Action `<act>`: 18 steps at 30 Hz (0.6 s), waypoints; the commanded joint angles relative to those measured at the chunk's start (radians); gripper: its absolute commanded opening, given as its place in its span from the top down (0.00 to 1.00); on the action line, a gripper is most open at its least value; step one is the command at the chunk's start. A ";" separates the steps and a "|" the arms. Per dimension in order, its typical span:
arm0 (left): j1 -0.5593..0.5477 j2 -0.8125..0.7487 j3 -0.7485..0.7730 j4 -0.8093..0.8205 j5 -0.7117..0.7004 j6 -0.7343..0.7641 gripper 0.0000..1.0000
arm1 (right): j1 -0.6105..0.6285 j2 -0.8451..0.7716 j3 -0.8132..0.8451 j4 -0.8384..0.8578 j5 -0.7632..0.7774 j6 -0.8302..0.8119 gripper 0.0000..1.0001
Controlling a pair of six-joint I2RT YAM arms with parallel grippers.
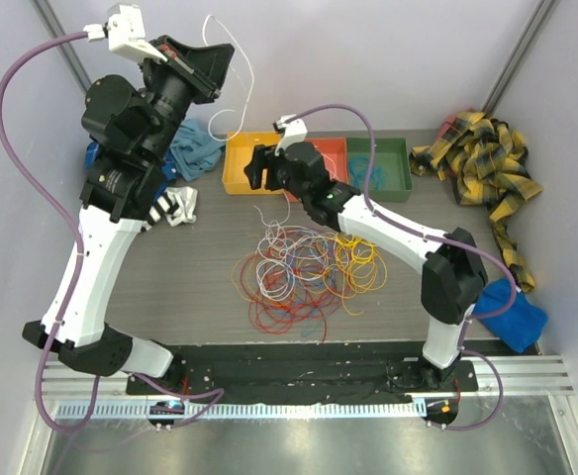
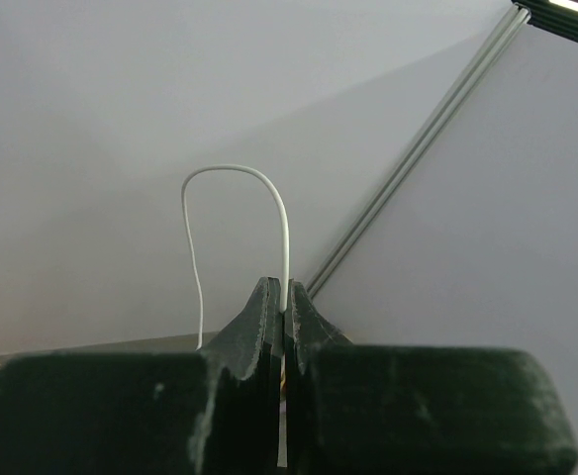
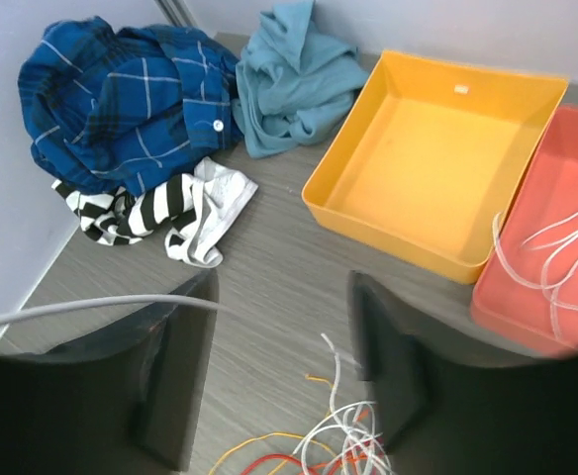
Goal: Untangle the cables
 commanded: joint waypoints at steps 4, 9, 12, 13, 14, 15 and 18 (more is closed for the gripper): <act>-0.007 -0.043 -0.019 -0.023 0.023 0.026 1.00 | 0.008 0.017 0.072 0.010 0.060 -0.026 0.99; -0.005 -0.063 -0.137 -0.009 -0.024 0.050 1.00 | -0.001 -0.067 0.116 0.022 0.183 -0.098 0.99; -0.005 -0.054 -0.188 0.014 -0.040 0.054 1.00 | -0.020 -0.097 0.188 0.003 0.209 -0.133 0.99; -0.005 -0.051 -0.197 0.023 -0.040 0.056 1.00 | -0.024 -0.106 0.208 -0.016 0.215 -0.141 0.99; -0.005 -0.048 -0.205 0.030 -0.043 0.054 1.00 | -0.032 -0.111 0.230 -0.025 0.225 -0.147 0.99; -0.005 -0.038 -0.217 0.037 -0.046 0.054 1.00 | -0.037 -0.115 0.263 -0.034 0.249 -0.169 0.99; -0.005 -0.028 -0.243 0.040 -0.057 0.062 1.00 | -0.043 -0.157 0.267 -0.025 0.306 -0.198 0.99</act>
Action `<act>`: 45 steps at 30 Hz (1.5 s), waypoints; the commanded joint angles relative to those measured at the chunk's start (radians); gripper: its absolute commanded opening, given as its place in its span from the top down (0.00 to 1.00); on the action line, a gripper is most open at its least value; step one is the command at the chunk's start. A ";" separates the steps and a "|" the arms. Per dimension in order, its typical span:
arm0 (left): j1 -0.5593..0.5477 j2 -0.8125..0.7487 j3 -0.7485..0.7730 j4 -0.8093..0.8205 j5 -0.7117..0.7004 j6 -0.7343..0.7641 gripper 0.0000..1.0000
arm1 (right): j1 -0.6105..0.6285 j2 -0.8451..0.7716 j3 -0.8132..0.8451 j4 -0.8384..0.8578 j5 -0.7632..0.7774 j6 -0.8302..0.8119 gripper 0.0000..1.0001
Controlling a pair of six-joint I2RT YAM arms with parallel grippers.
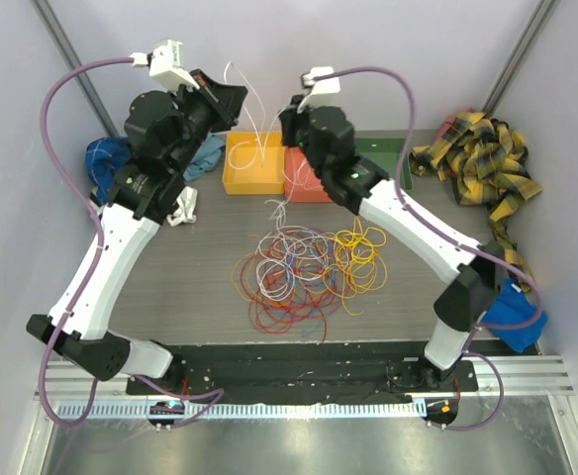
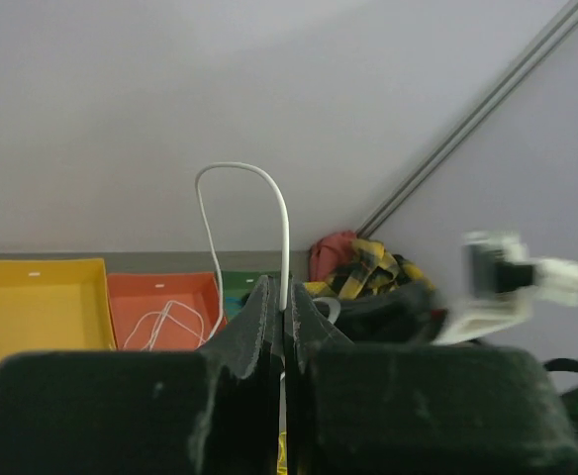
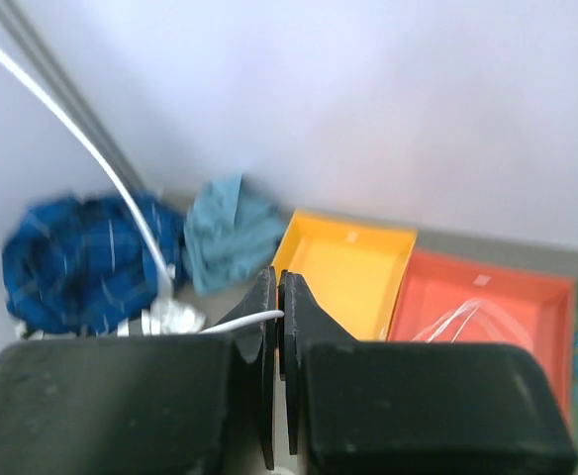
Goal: Untangle the cables
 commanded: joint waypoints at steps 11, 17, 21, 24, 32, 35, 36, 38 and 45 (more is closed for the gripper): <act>-0.005 0.003 -0.164 0.126 -0.046 0.018 1.00 | -0.015 -0.076 0.134 -0.157 0.226 -0.103 0.99; -0.003 -0.014 -0.206 0.169 -0.066 0.021 1.00 | -0.016 -0.224 -0.078 0.047 0.191 -0.124 0.99; -0.003 0.025 -0.188 0.187 -0.020 0.001 1.00 | -0.019 -0.172 -0.034 0.005 0.205 -0.141 0.99; -0.005 0.076 -0.174 0.213 0.003 -0.012 1.00 | -0.045 -0.155 -0.047 0.004 0.184 -0.101 0.99; -0.003 0.332 -0.090 0.337 0.098 -0.048 1.00 | -0.195 0.009 -0.001 0.004 0.099 0.034 0.99; 0.003 0.453 -0.033 0.413 0.122 -0.057 1.00 | -0.231 0.095 0.041 0.010 0.070 0.060 0.99; 0.009 0.517 -0.011 0.428 0.129 -0.064 1.00 | -0.240 0.121 0.056 0.008 0.061 0.064 0.99; 0.018 0.577 0.067 0.436 0.158 -0.083 1.00 | -0.254 0.184 0.101 0.010 0.046 0.081 0.99; 0.054 0.803 0.256 0.402 0.192 -0.135 1.00 | -0.285 0.330 0.231 -0.041 0.003 0.101 0.99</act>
